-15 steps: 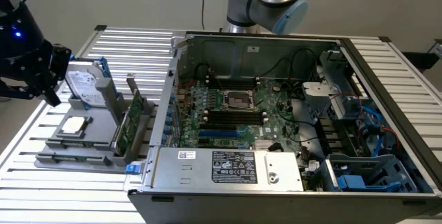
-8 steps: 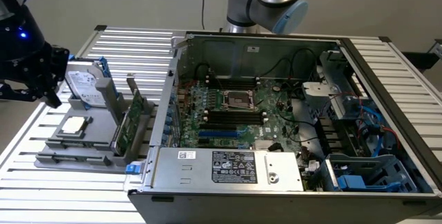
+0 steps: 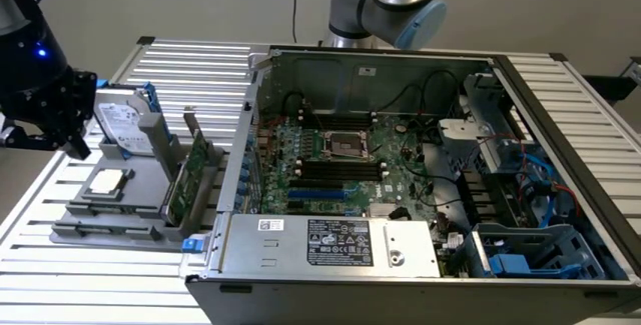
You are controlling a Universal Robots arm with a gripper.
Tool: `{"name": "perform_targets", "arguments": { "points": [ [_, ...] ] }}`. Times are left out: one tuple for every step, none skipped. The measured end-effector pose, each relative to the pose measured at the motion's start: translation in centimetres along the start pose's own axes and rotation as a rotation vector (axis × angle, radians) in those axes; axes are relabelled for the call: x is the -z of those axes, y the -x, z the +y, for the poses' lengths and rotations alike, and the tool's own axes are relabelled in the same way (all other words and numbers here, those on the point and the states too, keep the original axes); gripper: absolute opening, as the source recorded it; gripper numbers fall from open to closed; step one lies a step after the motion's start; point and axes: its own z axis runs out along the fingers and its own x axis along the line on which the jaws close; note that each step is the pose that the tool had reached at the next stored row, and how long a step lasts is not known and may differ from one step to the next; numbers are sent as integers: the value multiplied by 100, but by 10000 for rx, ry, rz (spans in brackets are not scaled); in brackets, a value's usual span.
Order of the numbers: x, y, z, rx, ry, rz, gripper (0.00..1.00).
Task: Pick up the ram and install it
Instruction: 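Pick up the ram and move it above insertion slot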
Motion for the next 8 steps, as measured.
{"name": "perform_targets", "arguments": {
  "points": [
    [-6, 0, 0, 179, -3, 9, 11],
    [-13, 0, -1, 369, -6, 17, 11],
    [-19, 0, -1, 549, -9, 27, 11],
    [-25, 0, -1, 728, -11, 36, 11],
    [-31, 0, -2, 914, -14, 45, 11],
    [-38, 0, -2, 1093, -17, 54, 11],
    [-44, 1, -2, 1279, -20, 62, 11],
    [-50, 1, -3, 1458, -23, 71, 11]
  ]
}}
